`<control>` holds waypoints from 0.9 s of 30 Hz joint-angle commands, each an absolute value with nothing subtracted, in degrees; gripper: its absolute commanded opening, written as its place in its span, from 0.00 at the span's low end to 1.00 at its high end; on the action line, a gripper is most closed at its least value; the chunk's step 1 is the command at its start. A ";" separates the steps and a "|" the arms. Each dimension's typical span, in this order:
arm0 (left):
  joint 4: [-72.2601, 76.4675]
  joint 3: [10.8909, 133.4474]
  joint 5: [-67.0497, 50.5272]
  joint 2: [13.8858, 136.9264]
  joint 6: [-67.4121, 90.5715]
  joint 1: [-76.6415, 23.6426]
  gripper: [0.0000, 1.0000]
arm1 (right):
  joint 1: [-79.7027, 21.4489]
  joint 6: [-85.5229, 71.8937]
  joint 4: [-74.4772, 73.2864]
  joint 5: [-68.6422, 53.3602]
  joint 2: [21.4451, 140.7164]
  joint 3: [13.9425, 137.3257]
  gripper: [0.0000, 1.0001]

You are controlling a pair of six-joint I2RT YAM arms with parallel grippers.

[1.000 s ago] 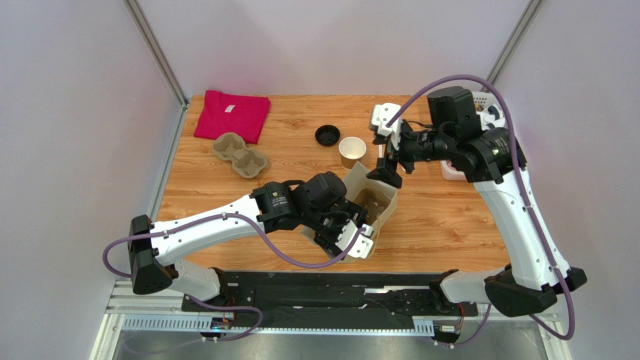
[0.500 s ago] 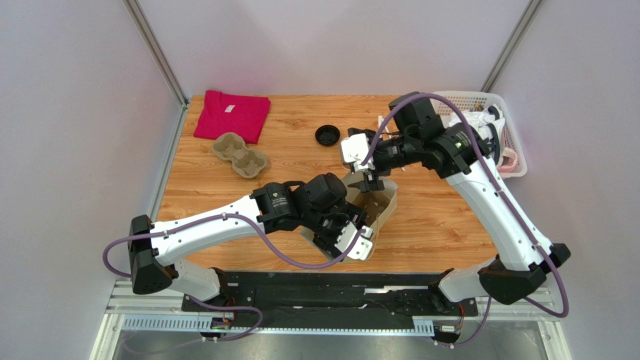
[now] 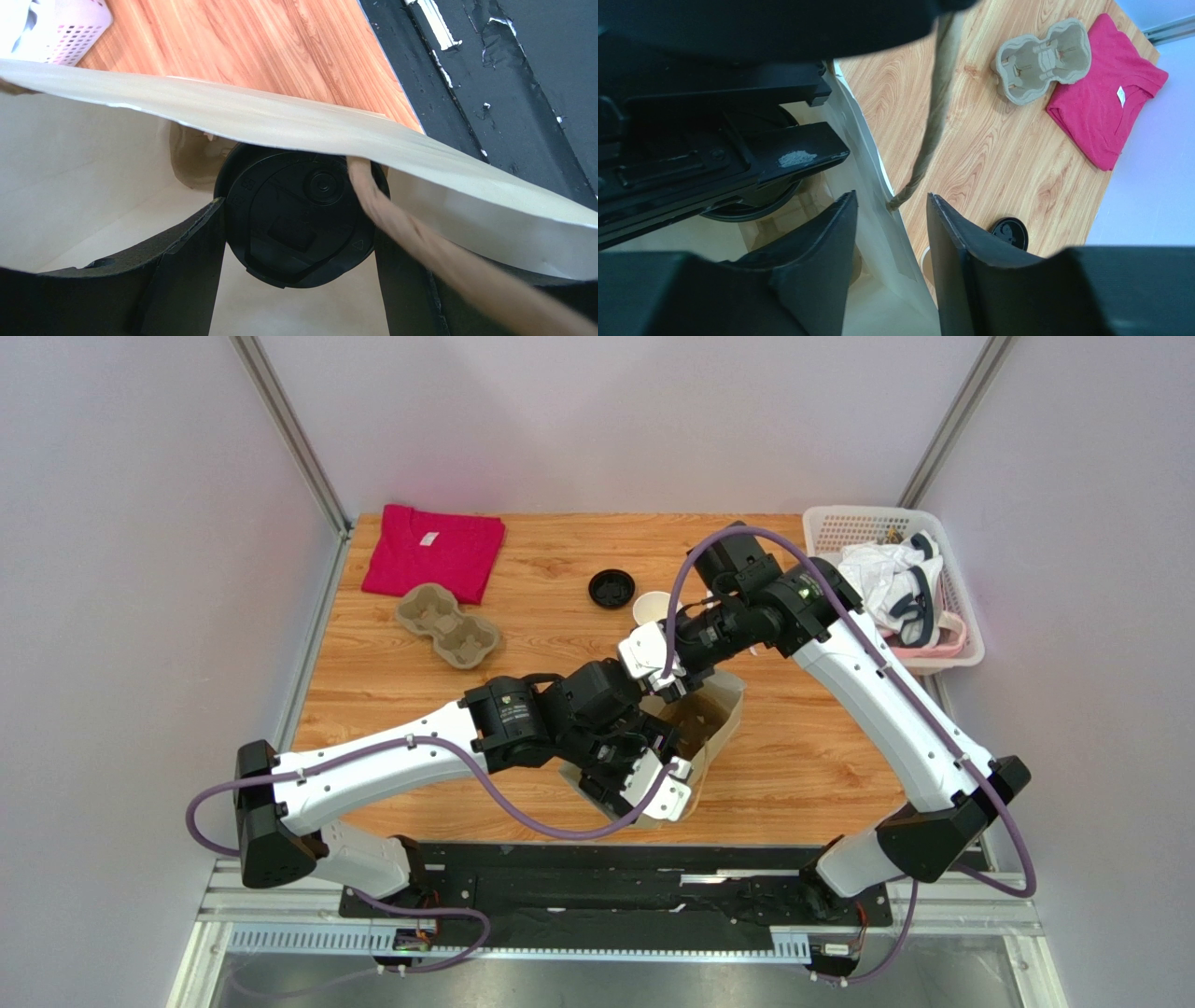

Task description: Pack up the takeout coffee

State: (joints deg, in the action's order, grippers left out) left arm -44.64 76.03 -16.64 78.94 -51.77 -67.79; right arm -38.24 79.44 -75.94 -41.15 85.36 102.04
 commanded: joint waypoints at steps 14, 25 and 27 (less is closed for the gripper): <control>-47.81 76.20 -9.59 74.89 -51.51 -67.24 0.16 | -39.02 56.54 -63.92 -30.34 79.90 99.85 0.00; -44.47 77.17 -3.17 74.36 -43.16 -62.32 0.16 | -39.11 29.98 -52.04 -17.67 69.80 90.98 0.00; -43.16 77.08 -1.94 74.27 -41.84 -61.09 0.16 | -39.29 27.52 -49.58 -16.09 68.21 89.48 0.00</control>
